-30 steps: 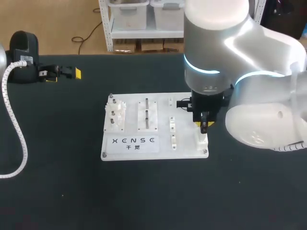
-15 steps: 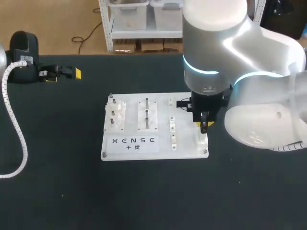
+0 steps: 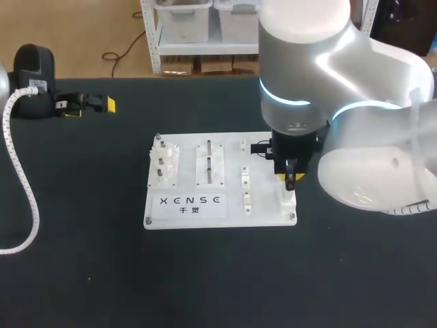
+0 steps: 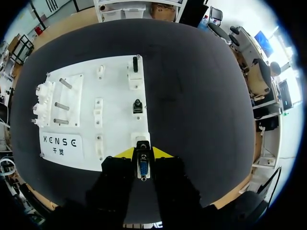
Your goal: Insert the USB connector, Ethernet cable, and multi-pin plug into their matching sockets one by one.
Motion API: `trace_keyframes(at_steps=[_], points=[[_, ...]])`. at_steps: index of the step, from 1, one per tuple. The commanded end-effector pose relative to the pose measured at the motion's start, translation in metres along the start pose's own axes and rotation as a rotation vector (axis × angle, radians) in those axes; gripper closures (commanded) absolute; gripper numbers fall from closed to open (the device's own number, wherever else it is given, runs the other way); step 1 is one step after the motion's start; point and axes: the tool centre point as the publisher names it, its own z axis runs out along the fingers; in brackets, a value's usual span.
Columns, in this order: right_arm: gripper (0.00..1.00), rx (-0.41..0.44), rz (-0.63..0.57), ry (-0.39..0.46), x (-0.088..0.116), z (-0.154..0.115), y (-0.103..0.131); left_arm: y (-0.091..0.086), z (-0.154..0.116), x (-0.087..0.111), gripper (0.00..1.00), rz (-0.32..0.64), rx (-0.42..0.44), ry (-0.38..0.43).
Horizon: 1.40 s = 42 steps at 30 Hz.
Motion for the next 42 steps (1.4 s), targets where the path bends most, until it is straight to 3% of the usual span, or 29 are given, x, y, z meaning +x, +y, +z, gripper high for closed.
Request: trace_keyframes(at_steps=[1,42], points=[[1.00,0.004,0.003,0.005,0.0016,0.0027,0.0016,0.0000,0.0000,0.0000,0.00,0.000,0.000,0.000],[1.00,0.000,0.016,0.022,0.0009,-0.0016,-0.0018,0.0000,0.0000,0.0000,0.00,0.000,0.000,0.000]])
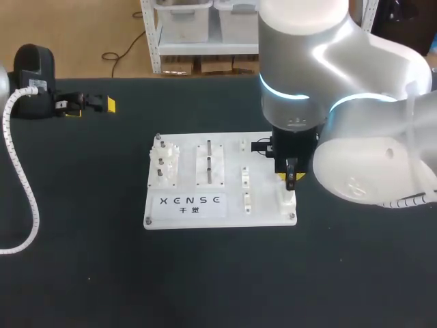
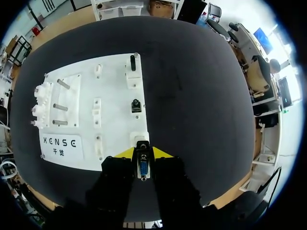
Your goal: Insert the USB connector, Ethernet cable, and multi-pin plug into their matching sockets one by one.
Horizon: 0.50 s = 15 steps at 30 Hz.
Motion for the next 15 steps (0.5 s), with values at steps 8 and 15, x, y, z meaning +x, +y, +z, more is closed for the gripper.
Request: trace_keyframes(at_steps=[8,15], points=[[1.00,-0.001,-0.004,-0.008,0.0025,-0.0016,-0.0003,0.0000,0.0000,0.0000,0.00,0.000,0.000,0.000],[1.00,0.001,-0.004,-0.008,0.0034,-0.0002,-0.0002,0.0000,0.0000,0.0000,0.00,0.000,0.000,0.000]])
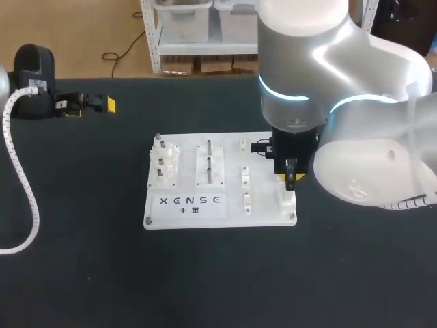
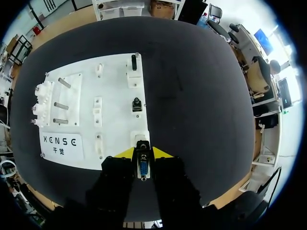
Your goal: Insert the USB connector, Ethernet cable, and multi-pin plug into their matching sockets one by one.
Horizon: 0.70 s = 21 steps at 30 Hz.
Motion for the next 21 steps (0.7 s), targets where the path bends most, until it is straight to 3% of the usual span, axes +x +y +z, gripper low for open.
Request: trace_keyframes(at_steps=[1,21], points=[[1.00,0.001,0.001,-0.003,0.0016,0.0010,-0.0008,0.0000,0.0000,0.0000,0.00,0.000,0.000,0.000],[1.00,-0.016,0.021,-0.035,-0.0009,0.0008,-0.0007,0.0000,0.0000,0.0000,0.00,0.000,0.000,0.000]])
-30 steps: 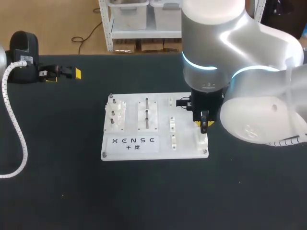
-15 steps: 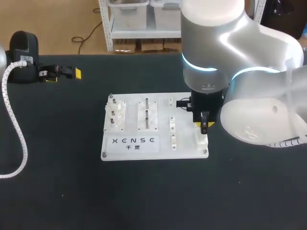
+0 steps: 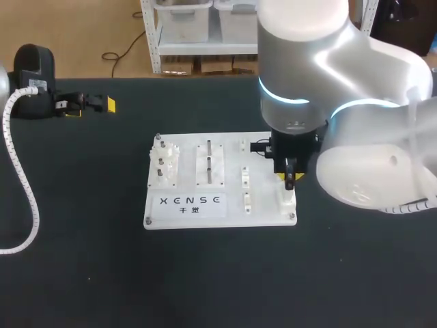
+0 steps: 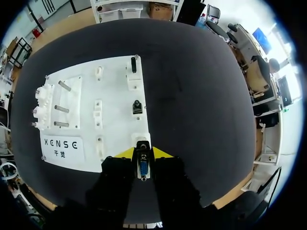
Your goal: Insert the USB connector, Ethernet cable, and multi-pin plug into their matching sockets one by one.
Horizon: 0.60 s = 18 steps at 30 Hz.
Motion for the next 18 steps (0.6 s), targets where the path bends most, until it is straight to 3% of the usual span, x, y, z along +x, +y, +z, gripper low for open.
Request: trace_keyframes(at_steps=[1,18], points=[[1.00,-0.011,0.004,-0.014,0.0019,0.0004,-0.0029,0.0000,0.0000,0.0000,0.00,0.000,0.000,0.000],[1.00,-0.020,-0.010,-0.006,0.0052,-0.0005,-0.0063,0.0000,0.0000,0.0000,0.00,0.000,0.000,0.000]])
